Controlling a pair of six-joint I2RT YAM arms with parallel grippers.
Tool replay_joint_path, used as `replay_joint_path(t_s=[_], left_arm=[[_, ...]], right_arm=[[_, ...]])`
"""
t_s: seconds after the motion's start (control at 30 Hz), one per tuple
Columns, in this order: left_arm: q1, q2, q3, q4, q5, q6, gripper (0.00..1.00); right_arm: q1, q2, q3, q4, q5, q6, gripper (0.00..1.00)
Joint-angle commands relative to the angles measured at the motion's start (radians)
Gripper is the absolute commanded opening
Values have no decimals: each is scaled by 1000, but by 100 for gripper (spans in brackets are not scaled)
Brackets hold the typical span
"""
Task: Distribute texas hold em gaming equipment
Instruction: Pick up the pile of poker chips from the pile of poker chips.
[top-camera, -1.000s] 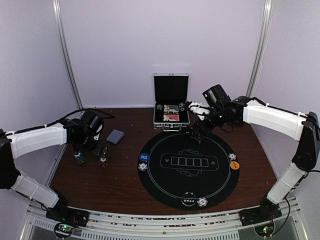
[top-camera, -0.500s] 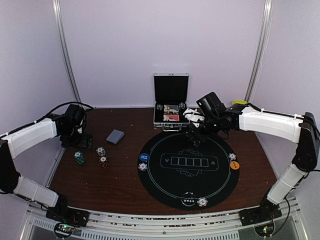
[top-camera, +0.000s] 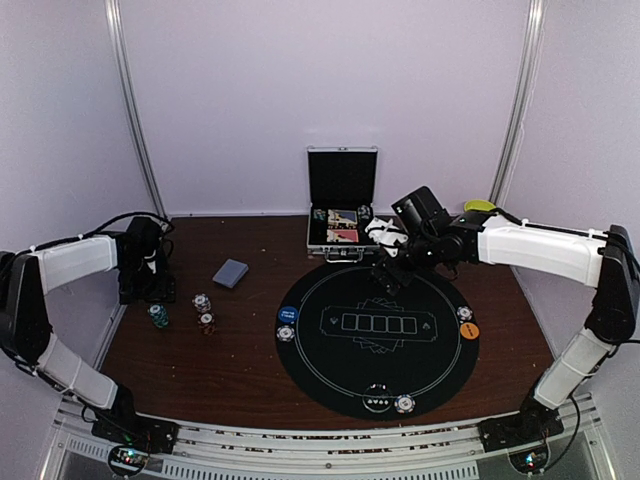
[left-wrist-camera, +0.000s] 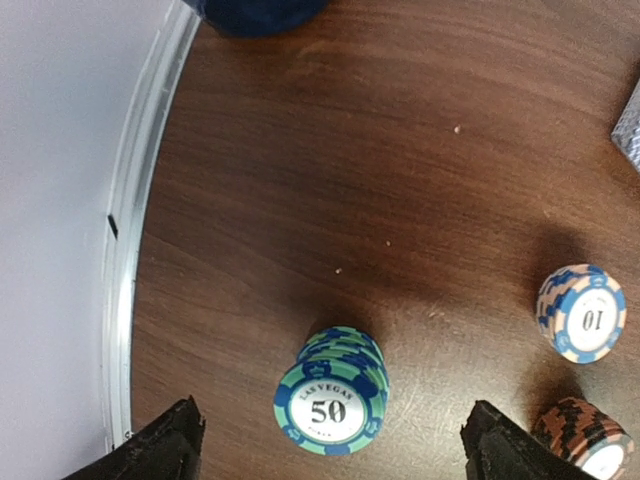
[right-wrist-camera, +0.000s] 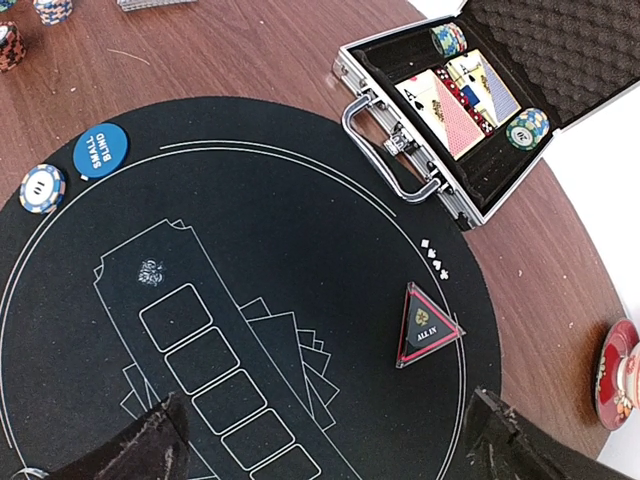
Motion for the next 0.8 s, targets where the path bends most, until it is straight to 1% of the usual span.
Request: replay_joint_path(t_s=[0.0,0.2,0.77], left_arm=[[23,20,-28,74,41,0,92],[55,41,-39,104,84,15,86],[92,70,-59,133,97,29,75]], right_arm=[[8,-55,-18,27,31,10,97],[9,-56,-23,30,34,9,98],[10,-63,-26,35,47,9,98]])
